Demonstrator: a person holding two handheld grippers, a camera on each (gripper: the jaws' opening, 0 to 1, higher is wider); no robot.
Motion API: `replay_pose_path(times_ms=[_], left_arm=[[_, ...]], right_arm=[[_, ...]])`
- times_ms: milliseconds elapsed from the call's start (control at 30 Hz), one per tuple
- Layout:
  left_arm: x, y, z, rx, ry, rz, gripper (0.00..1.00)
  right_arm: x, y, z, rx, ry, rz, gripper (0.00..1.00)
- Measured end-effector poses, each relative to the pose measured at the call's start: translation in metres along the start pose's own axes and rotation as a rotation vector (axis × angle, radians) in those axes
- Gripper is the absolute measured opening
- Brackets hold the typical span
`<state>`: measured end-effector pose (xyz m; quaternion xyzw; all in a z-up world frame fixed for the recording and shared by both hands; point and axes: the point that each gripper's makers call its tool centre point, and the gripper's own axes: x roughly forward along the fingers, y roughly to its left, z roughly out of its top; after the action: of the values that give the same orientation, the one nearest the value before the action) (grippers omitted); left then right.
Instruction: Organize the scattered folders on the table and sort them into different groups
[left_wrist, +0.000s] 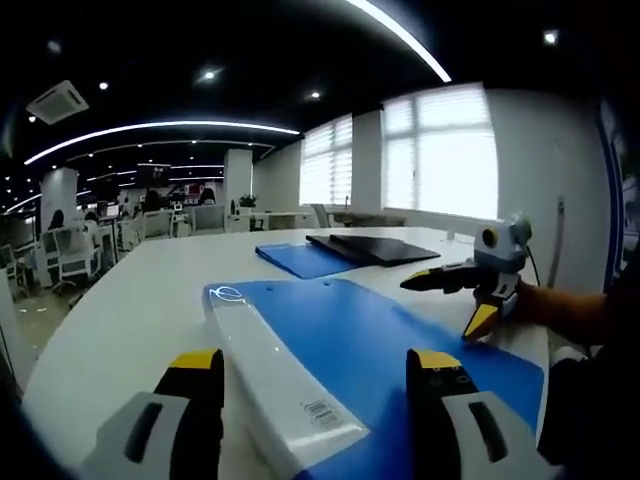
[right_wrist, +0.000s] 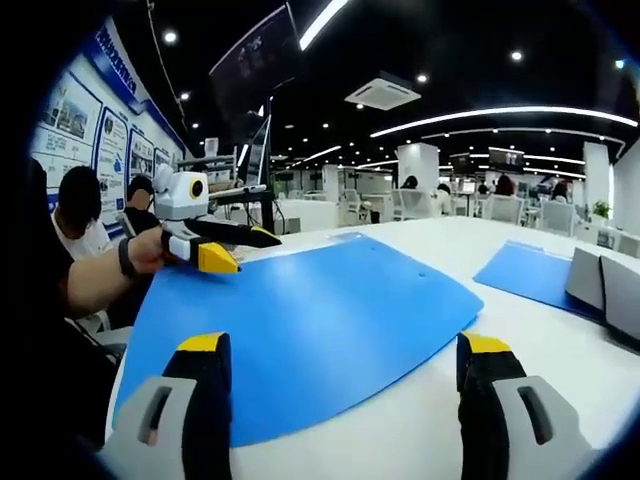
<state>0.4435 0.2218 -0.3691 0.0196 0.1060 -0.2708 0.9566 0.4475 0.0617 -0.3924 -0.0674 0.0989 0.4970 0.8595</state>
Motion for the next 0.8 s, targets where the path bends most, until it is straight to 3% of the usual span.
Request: replay_pose_path(times_ms=[300,800], left_arm=[[-0.001,0.002,0.003,0.014,-0.02,0.013,0.98],[-0.007,-0.001,0.019,0.038,-0.058,0.011,0.99]], right_arm=[[-0.001,-0.005,0.003,-0.014,-0.021,-0.031,0.98],[-0.006,-0.007,0.009,-0.035,-0.044,-0.038,0.98]])
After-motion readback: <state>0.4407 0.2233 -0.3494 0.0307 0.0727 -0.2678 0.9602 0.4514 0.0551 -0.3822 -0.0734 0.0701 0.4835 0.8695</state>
